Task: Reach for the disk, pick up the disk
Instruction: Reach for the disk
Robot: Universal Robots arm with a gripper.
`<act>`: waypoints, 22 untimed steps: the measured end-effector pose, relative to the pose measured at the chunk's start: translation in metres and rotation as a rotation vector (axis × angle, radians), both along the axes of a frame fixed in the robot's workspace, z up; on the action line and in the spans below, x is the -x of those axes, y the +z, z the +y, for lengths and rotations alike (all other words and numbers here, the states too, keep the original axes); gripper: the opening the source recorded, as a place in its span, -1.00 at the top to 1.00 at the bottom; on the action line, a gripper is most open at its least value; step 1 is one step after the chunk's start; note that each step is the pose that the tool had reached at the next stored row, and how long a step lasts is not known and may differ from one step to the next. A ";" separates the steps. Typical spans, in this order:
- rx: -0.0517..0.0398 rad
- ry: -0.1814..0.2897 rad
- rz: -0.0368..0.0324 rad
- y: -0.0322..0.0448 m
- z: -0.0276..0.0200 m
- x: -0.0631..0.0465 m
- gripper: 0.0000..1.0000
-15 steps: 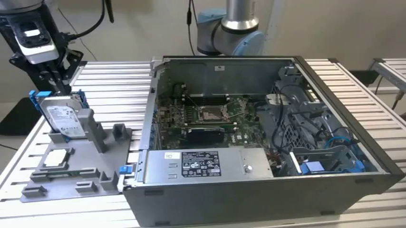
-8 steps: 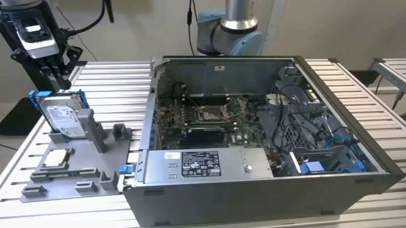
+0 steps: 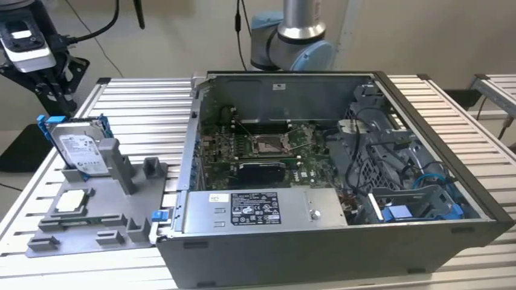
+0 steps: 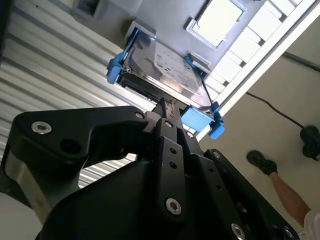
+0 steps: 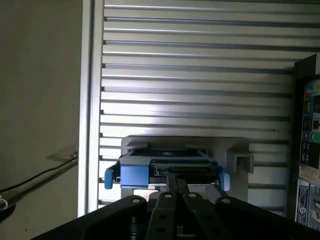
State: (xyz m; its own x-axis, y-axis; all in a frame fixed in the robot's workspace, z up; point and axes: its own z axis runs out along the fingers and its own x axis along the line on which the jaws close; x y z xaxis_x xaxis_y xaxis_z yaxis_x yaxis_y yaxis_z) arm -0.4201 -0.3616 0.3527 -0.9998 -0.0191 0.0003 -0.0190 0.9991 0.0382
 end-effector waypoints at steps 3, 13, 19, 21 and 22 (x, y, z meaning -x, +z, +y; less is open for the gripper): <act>0.0000 0.000 0.0000 -0.0001 0.0025 0.007 1.00; 0.0000 0.010 -0.0001 -0.0006 0.0012 0.023 1.00; 0.0002 0.014 0.0002 -0.0012 -0.0039 0.028 1.00; 0.0002 0.014 0.0001 -0.0012 -0.0041 0.028 1.00; 0.0002 0.014 0.0001 -0.0012 -0.0042 0.028 1.00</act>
State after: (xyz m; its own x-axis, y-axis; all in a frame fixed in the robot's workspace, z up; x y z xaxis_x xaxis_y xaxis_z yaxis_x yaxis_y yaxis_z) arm -0.4481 -0.3658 0.3515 -0.9995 -0.0327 0.0004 -0.0326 0.9987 0.0380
